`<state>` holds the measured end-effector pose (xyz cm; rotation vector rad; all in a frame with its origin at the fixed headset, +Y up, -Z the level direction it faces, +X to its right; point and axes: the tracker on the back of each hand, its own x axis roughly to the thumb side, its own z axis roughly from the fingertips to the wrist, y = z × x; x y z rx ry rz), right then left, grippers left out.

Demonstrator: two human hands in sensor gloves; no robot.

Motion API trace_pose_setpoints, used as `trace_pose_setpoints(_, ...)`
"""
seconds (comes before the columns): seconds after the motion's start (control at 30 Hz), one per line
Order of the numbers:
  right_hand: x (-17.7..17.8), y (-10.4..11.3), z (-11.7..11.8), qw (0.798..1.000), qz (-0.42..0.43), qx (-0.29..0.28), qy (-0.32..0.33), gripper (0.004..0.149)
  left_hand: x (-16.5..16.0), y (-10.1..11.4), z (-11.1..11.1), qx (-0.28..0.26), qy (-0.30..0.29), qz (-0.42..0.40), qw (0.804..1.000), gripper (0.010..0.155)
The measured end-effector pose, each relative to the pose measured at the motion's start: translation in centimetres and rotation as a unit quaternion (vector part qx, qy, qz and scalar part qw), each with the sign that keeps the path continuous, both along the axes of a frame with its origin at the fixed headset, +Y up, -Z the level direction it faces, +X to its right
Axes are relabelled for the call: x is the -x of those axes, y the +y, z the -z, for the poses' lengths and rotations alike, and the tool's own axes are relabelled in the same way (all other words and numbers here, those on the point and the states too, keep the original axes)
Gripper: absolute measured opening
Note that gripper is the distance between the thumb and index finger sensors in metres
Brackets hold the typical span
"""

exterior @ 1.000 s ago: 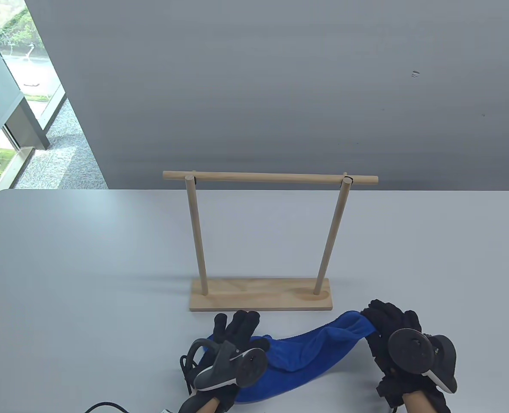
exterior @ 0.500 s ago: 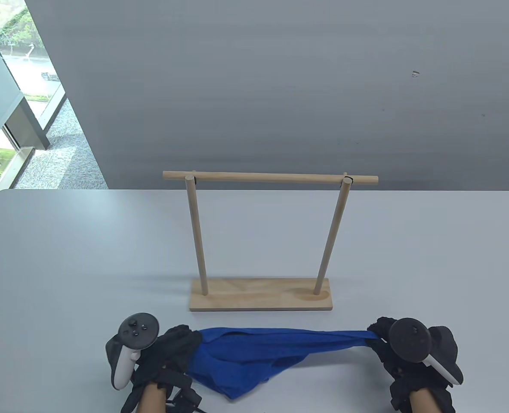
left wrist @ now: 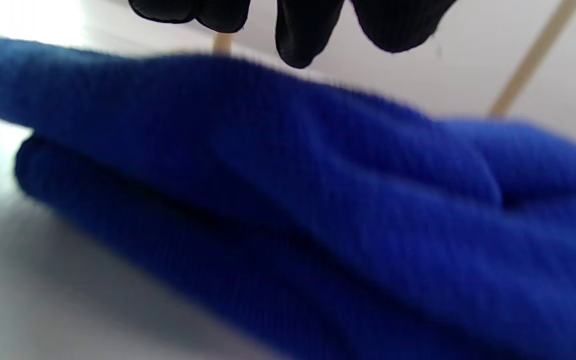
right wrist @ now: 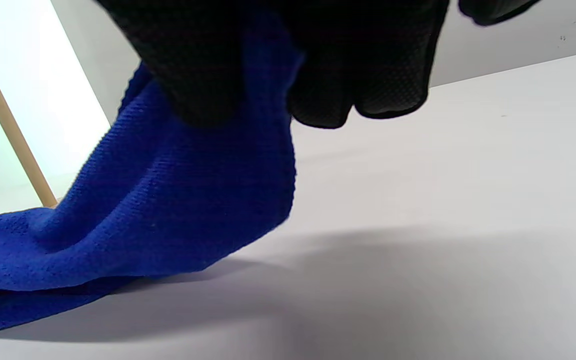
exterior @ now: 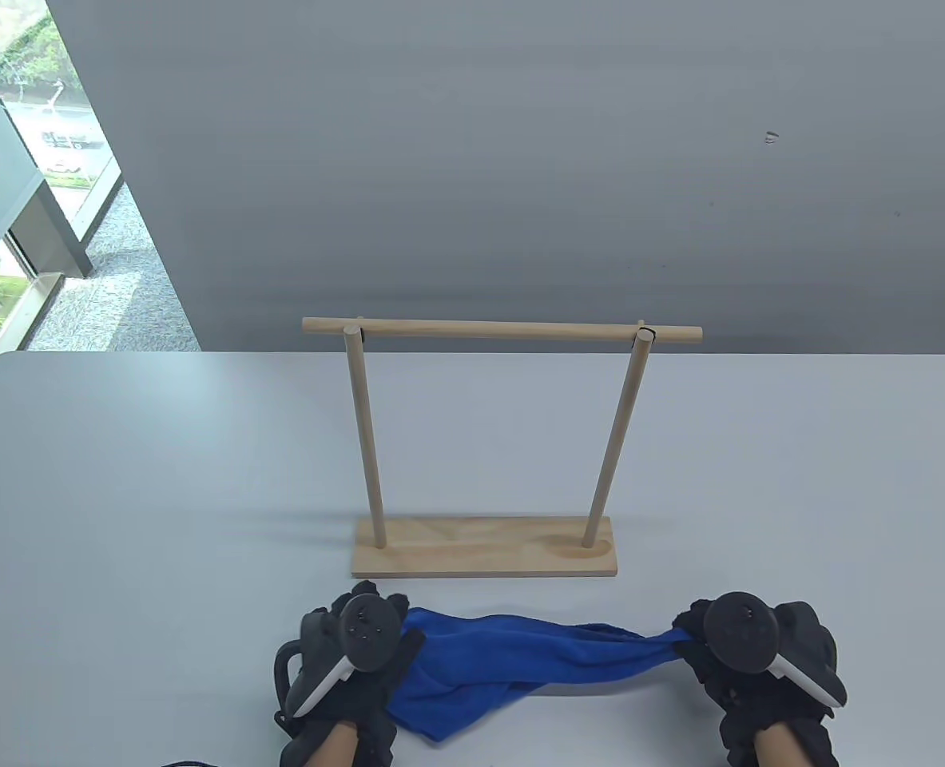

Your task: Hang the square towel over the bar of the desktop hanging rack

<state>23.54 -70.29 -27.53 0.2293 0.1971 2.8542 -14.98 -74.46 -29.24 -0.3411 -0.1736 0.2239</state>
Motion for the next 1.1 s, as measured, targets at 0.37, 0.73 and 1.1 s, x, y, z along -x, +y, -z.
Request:
trace_pose_setpoints(0.37,0.0,0.4,-0.3,1.0,-0.004,-0.01,-0.008,0.039,1.1,1.6,-0.9,-0.064,0.08,0.02,0.994,0.05)
trace_pose_setpoints(0.73,-0.3,0.1,-0.5,1.0,-0.009,0.004,-0.022,0.039,-1.7,-3.0,0.5,0.046,-0.013,0.167,0.985,0.067)
trace_pose_setpoints(1.1,-2.0,1.3,-0.9,0.996,0.056,-0.045,-0.046,0.038,2.7,1.6,0.2,-0.153,0.125,-0.088,0.976,0.037)
